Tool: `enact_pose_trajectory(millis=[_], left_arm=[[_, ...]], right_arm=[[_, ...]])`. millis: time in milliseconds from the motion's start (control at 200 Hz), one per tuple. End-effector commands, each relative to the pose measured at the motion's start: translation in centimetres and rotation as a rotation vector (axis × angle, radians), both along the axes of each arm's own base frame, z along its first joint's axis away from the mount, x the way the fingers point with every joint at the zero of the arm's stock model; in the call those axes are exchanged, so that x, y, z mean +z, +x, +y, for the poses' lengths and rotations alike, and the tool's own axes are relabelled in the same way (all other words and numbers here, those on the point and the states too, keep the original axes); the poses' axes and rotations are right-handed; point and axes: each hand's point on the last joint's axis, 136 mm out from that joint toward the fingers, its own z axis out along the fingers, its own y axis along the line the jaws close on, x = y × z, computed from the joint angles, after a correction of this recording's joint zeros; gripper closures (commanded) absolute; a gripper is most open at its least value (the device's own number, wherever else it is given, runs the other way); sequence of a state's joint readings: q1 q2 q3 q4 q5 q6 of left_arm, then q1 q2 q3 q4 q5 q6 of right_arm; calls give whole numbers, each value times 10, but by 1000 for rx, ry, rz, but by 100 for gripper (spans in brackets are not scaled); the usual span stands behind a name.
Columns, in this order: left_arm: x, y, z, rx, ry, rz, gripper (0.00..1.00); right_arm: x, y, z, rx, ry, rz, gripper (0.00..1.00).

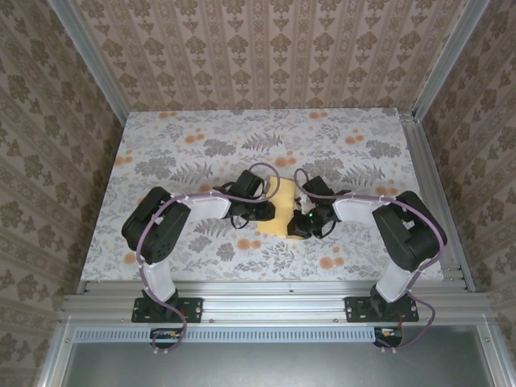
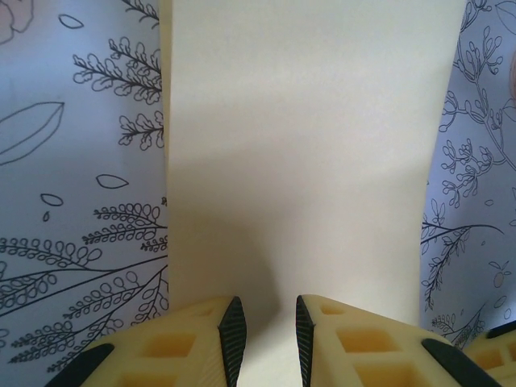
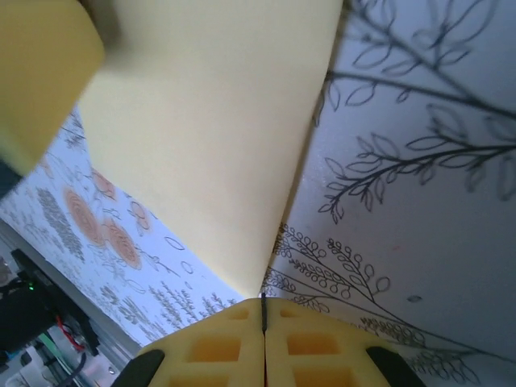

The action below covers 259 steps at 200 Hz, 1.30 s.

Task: Fold a paper plane with a square sheet of paper (pick it up from the middle)
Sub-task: First fold in half a square sheet of paper at the center of the table.

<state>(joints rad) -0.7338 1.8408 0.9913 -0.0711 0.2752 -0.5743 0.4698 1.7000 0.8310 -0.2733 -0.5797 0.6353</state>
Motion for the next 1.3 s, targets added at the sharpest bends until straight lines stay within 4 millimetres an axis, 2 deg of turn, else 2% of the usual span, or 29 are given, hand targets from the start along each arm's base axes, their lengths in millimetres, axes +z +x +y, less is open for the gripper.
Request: enact_pose_trajectory(millis=[0, 115, 210, 320, 545, 670, 910, 1155, 1290], left_arm=[[-50, -29, 37, -6, 200, 120, 71], [-46, -28, 37, -10, 208, 102, 71], [-43, -27, 37, -18, 215, 85, 71], [-40, -27, 37, -31, 233, 67, 71], [-41, -29, 36, -39, 212, 43, 71], [-42, -32, 37, -70, 239, 27, 71], [-48, -36, 47, -87, 294, 7, 70], [-61, -42, 60, -104, 343, 3, 70], [-65, -47, 71, -120, 396, 6, 70]], right_arm=[[35, 23, 3, -49, 53, -76, 90], [54, 58, 6, -138, 103, -152, 90], [55, 80, 7, -194, 120, -178, 91], [49, 91, 10, -219, 132, -171, 92], [30, 103, 10, -236, 111, -187, 92], [26, 108, 14, -228, 125, -199, 91], [1, 110, 8, -218, 65, -188, 92], [-11, 114, -5, -210, 11, -230, 93], [-22, 112, -21, -227, -33, -237, 93]])
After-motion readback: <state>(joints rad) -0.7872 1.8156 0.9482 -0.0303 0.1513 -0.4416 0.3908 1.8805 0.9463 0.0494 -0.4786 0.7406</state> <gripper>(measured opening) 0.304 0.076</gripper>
